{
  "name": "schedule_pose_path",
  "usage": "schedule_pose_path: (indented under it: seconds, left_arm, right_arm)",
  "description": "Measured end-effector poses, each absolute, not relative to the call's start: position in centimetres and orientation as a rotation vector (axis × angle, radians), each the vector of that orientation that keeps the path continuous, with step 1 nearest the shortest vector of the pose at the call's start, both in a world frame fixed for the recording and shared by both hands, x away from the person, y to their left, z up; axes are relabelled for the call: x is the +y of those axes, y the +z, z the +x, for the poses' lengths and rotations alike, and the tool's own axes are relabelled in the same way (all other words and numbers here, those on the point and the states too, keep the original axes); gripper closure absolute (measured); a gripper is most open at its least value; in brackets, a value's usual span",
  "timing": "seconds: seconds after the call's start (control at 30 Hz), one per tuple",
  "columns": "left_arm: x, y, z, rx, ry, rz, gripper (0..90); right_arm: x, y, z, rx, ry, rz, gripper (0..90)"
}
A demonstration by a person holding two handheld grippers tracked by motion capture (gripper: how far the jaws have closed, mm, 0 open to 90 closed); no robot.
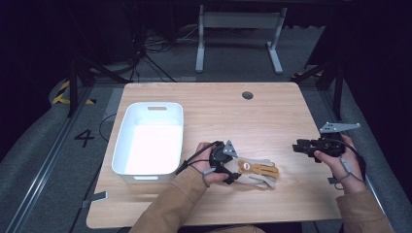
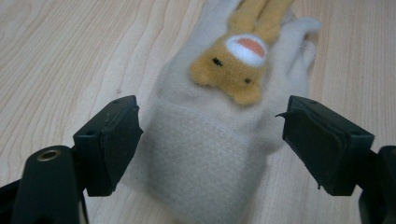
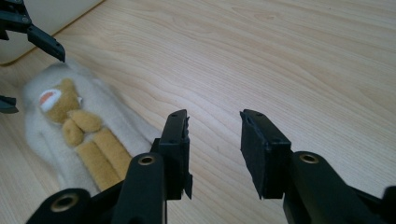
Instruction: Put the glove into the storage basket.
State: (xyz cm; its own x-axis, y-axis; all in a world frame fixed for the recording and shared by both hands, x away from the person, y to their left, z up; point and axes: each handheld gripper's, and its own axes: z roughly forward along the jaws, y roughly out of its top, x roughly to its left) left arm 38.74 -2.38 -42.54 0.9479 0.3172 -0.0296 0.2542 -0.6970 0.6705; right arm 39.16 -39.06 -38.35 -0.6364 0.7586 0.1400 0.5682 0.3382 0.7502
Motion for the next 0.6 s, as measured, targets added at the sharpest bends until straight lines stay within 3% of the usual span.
schedule_pose_path:
  seconds: [0.6]
  left_arm:
    - [-2.5,-45.2,38.9,0.429,0.109,2.26,17.9]
  right_arm:
    - [-38.8,-38.6,39.1,2.375,1.189,1.201,60.6]
